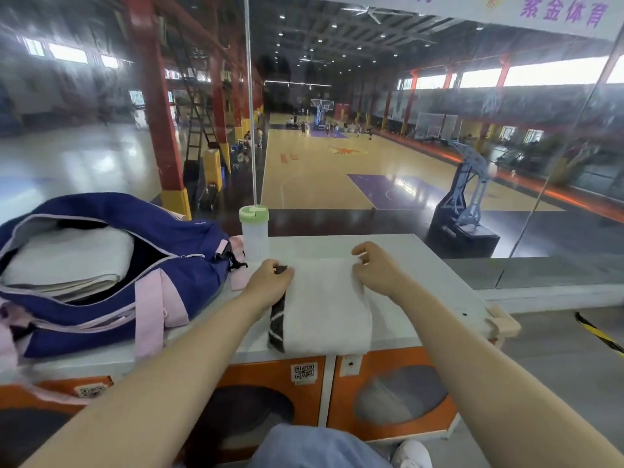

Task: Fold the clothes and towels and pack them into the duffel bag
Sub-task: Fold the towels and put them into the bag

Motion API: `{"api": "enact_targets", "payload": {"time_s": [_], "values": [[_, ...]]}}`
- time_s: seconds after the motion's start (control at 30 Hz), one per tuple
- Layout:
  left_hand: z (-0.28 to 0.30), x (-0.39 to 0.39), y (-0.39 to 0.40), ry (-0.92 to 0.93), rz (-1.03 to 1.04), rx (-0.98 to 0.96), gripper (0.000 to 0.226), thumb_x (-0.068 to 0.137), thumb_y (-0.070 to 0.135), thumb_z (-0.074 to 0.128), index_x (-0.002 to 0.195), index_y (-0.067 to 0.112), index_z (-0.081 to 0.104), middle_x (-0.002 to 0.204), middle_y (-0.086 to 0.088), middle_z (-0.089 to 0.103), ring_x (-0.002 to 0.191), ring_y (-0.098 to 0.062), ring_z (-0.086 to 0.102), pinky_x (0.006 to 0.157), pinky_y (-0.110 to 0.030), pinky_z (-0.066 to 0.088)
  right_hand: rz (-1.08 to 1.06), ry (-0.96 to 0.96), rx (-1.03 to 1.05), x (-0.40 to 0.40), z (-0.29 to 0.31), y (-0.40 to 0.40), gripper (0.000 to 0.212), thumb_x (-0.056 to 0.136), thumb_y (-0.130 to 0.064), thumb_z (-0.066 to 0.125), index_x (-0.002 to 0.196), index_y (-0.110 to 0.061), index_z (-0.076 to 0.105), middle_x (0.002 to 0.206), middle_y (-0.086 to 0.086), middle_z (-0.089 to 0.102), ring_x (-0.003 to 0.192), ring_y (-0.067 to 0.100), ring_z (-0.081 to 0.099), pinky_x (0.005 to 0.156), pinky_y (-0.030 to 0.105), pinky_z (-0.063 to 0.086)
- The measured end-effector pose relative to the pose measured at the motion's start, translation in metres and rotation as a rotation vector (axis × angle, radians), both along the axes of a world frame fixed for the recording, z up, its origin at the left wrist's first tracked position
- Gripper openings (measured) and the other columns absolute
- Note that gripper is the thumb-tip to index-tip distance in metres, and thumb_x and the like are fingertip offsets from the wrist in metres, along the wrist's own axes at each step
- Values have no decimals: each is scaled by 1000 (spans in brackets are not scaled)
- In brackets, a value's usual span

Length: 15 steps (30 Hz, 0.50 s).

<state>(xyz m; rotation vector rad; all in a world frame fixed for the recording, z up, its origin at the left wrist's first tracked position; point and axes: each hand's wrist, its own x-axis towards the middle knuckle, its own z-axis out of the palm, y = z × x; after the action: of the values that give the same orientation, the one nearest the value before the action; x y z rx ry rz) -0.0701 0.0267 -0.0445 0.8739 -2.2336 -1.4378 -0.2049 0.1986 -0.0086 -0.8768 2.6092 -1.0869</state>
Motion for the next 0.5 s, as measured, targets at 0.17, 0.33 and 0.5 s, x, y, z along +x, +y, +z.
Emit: {"api": "enact_targets", "payload": {"time_s": [0.17, 0.33, 0.5], "values": [[-19, -18, 1, -5, 53, -398, 58, 94, 29, 48, 148, 14, 31, 150, -7, 40, 138, -26, 36, 114, -43, 31, 41, 228, 131, 17, -43, -20, 58, 102, -35, 41, 155, -22, 21, 161, 5, 23, 146, 27, 24, 118, 38, 22], [-47, -14, 12, -346, -292, -703, 53, 102, 41, 26, 152, 27, 23, 162, 2, 13, 149, -20, 7, 121, -40, 10, 201, 198, 383, 39, -85, -26, 58, 100, -56, 23, 154, -36, 17, 165, -1, 5, 151, 23, 1, 121, 44, 6], [-57, -13, 3, -269, -324, -423, 55, 102, 39, 33, 153, 27, 18, 163, 3, 7, 149, -18, 1, 121, -37, 5, 198, 160, 322, 32, -91, -27, 59, 99, -57, 25, 154, -36, 18, 164, -3, 8, 151, 20, 1, 122, 41, 6]]}}
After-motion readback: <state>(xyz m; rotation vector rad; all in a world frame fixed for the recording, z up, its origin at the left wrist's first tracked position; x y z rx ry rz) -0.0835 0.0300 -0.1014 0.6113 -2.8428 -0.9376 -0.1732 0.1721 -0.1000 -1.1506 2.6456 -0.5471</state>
